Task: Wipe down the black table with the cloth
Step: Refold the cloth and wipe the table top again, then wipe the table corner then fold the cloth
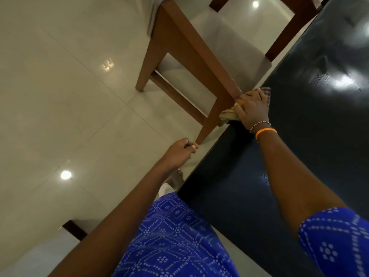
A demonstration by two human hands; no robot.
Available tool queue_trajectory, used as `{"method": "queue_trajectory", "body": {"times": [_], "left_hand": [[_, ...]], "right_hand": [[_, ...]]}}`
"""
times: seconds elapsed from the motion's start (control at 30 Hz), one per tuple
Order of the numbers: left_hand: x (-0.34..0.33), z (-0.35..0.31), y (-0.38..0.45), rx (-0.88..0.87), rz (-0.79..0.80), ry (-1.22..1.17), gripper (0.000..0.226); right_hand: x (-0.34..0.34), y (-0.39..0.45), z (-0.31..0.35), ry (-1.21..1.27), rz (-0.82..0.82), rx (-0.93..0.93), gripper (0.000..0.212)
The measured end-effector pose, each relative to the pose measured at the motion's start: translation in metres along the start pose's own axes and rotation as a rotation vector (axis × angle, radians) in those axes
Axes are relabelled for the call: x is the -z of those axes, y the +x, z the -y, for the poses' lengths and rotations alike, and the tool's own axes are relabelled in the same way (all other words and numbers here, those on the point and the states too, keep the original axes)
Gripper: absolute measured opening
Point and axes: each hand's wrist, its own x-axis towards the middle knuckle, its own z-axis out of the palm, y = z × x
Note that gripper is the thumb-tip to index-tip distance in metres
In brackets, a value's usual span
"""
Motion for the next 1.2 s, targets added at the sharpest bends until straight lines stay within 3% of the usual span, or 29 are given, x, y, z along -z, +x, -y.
{"method": "queue_trajectory", "body": {"times": [0.23, 0.53, 0.67, 0.8, 1.0, 1.2], "left_hand": [[0.014, 0.003, -0.013, -0.017, -0.06, -0.01, 0.02], [0.03, 0.031, -0.051, -0.071, -0.044, -0.008, 0.02], [0.03, 0.065, -0.066, -0.016, -0.014, -0.003, 0.023], [0.022, 0.089, -0.085, 0.077, 0.028, -0.014, 0.019], [0.004, 0.088, -0.102, 0.159, 0.078, 0.063, 0.015], [-0.038, 0.08, -0.133, 0.191, 0.318, 0.244, 0.021]], "right_hand": [[-0.003, -0.027, 0.03, -0.055, 0.047, -0.023, 0.043], [-0.035, -0.152, 0.14, 0.006, 0.08, 0.108, 0.042], [-0.048, -0.203, 0.174, 0.042, 0.107, 0.183, 0.046], [-0.05, -0.23, 0.176, 0.085, 0.042, 0.209, 0.049], [-0.06, -0.268, 0.167, 0.058, -0.099, 0.106, 0.072], [-0.072, -0.34, 0.118, 0.067, -0.183, -0.054, 0.078]]}}
